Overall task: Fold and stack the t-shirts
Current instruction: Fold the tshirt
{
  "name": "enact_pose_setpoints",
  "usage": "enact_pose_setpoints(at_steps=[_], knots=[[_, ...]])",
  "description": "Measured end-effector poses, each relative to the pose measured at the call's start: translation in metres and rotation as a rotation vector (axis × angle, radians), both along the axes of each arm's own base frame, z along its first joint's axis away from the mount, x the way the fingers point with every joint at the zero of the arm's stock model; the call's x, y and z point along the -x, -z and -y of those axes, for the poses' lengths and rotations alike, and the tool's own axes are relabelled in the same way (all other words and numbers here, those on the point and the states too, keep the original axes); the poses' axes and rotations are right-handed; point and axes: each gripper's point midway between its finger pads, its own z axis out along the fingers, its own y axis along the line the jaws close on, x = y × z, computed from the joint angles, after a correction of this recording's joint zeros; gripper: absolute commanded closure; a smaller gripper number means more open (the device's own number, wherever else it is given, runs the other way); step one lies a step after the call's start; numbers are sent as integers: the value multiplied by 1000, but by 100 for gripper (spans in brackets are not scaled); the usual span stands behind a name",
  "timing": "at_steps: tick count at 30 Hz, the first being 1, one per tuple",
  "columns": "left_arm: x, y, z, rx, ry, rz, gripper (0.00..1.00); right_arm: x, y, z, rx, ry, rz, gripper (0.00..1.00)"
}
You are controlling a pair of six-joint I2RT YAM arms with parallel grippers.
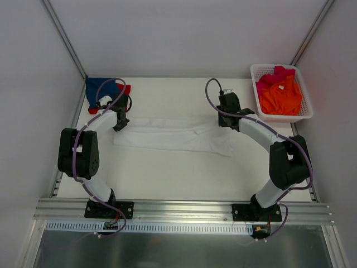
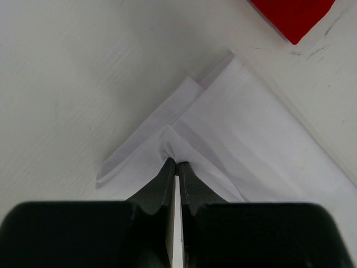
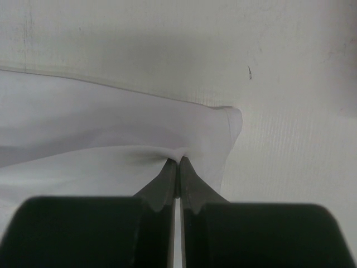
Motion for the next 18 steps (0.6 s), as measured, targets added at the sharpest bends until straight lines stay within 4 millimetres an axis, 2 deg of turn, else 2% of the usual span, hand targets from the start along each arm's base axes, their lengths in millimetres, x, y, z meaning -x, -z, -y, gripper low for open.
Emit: enact_pose_setpoints(at_steps=[7, 9, 10, 11, 13, 14, 17, 18], knots=[[-7, 7, 2, 7, 10, -13, 99, -5, 11, 2, 6, 9, -24, 100], [-9, 10, 1, 7, 10, -19, 86, -7, 14, 2, 6, 12, -31, 97], [-9, 11, 1, 5, 12, -22, 74, -8, 15, 2, 5, 12, -33, 94], [-10, 12, 1, 4, 13, -25, 67, -9, 16, 2, 5, 13, -36, 84], [-10, 13, 1, 1, 17, -30, 57, -10, 18, 1, 2, 18, -40, 76], [-11, 13, 1, 1, 17, -29, 49, -10, 19, 1, 1, 19, -42, 74], [-13, 11, 0, -5, 26, -28, 34, -12, 19, 2, 2, 21, -44, 71], [-14, 10, 0, -7, 29, -27, 33, -13, 19, 2, 0, 21, -41, 71]])
